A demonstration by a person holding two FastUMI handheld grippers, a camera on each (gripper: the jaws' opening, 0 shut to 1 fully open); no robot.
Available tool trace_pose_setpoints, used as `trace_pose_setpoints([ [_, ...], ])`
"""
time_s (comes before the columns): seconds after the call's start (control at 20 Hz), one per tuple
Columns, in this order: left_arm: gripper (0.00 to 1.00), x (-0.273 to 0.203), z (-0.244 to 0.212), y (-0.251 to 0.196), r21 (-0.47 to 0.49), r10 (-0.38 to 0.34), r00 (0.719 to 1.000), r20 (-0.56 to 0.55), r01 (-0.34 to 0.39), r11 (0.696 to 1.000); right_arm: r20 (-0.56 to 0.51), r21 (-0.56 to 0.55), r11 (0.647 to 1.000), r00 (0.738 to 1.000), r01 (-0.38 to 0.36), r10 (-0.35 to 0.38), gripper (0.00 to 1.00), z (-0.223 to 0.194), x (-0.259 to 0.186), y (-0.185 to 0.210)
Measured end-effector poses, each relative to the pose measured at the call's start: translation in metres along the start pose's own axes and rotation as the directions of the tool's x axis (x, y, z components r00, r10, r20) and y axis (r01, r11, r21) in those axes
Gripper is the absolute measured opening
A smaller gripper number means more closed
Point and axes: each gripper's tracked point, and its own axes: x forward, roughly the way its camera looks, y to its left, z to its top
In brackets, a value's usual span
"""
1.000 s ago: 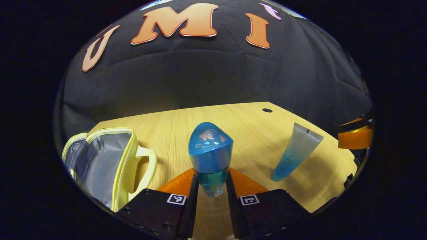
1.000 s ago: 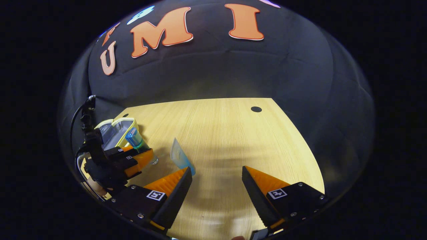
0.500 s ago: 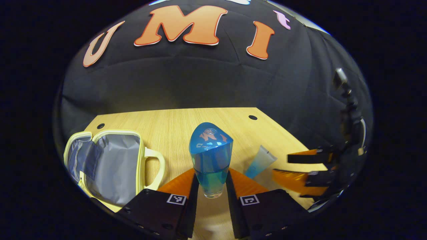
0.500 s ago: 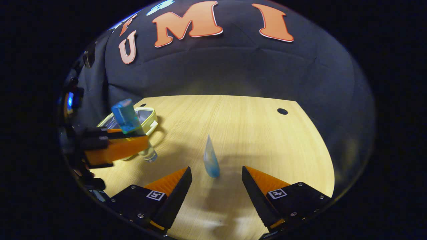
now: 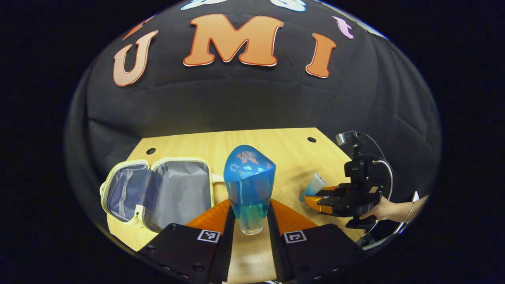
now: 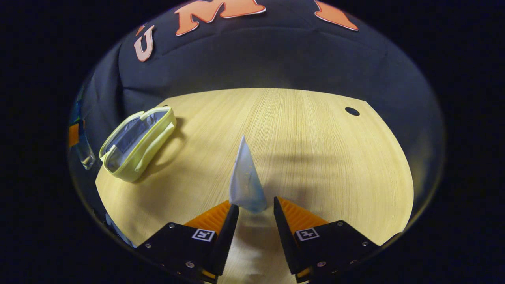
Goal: First open the suitcase, pack the skin care products into it, and then close the suitcase.
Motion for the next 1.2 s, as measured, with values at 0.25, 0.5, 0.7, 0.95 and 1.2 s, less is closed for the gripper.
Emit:
trace_pose_setpoints([
  [0.25,0.43,-0.012,-0.01,0.022,0.015,0.027,0.998,-0.057,-0.026,1.0,-0.018,0.002,1.0,1.0,0.003,-0.003,0.46,0.0,0.007,0.002],
  [0.5,0.42,-0.013,-0.019,0.025,-0.037,-0.01,0.996,-0.087,0.007,0.999,-0.029,0.012,1.0,1.0,0.002,-0.002,0.43,0.002,0.011,0.001],
  [0.7,0.43,-0.016,-0.017,0.038,-0.027,-0.02,0.996,-0.088,0.018,0.999,-0.054,0.052,0.996,0.996,-0.075,0.078,0.4,0.006,-0.006,0.023],
  [0.95,0.42,-0.026,-0.022,0.08,-0.058,-0.086,0.986,-0.146,0.078,0.995,-0.099,0.106,0.975,0.974,-0.193,0.204,0.39,0.018,-0.048,0.081],
  [1.2,0.43,-0.028,-0.029,0.176,0.009,-0.08,0.964,-0.255,0.085,0.996,-0.078,0.238,0.935,0.955,-0.261,0.287,0.39,0.039,-0.078,0.168],
])
